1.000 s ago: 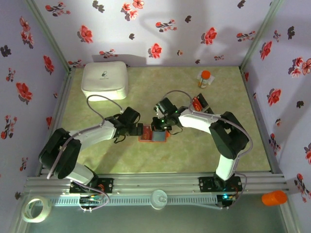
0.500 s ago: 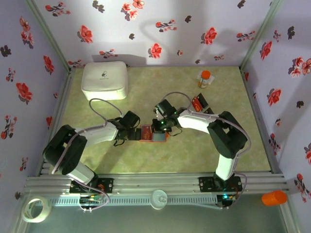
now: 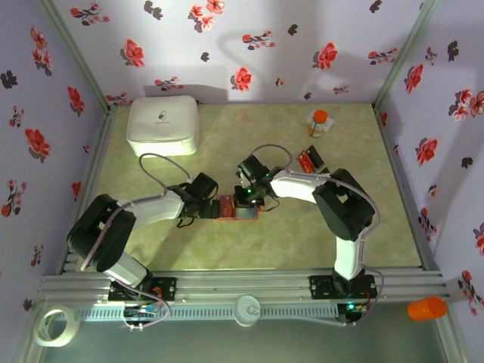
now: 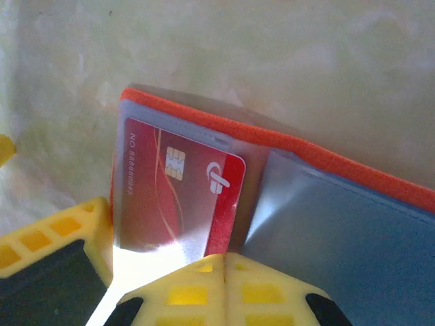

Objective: Put the credit cards into the card holder

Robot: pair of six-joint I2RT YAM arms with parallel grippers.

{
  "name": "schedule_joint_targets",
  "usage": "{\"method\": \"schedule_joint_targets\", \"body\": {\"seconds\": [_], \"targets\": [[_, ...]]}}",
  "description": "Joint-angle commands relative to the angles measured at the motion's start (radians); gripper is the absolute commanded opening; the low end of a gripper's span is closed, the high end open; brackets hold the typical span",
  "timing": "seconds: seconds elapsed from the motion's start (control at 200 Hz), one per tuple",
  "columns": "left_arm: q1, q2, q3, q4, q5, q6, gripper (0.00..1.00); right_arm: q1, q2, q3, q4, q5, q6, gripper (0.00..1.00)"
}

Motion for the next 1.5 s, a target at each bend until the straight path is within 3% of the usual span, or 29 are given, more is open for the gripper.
{"method": "schedule_joint_targets", "body": {"seconds": [0.0, 0.475, 1.165, 1.495], "targets": [[0.007, 0.042, -0.016, 0.038, -0.001, -0.012, 1.00, 0.014, 0.025, 0.030, -0.025, -0.005, -0.002, 0.02], [0.007, 0.026, -0.017, 0.033, 0.002, -0.016, 1.00, 0.023, 0.020, 0.057, -0.042, -0.008, -0.003, 0.02], [0.076, -0.187, 0.022, -0.085, -0.054, -0.047, 1.00, -0.071, -0.166, 0.031, -0.130, 0.051, -0.065, 0.09], [0.076, -0.216, 0.068, -0.062, 0.040, -0.062, 1.00, -0.121, -0.214, -0.013, -0.182, 0.113, -0.137, 0.11]]}}
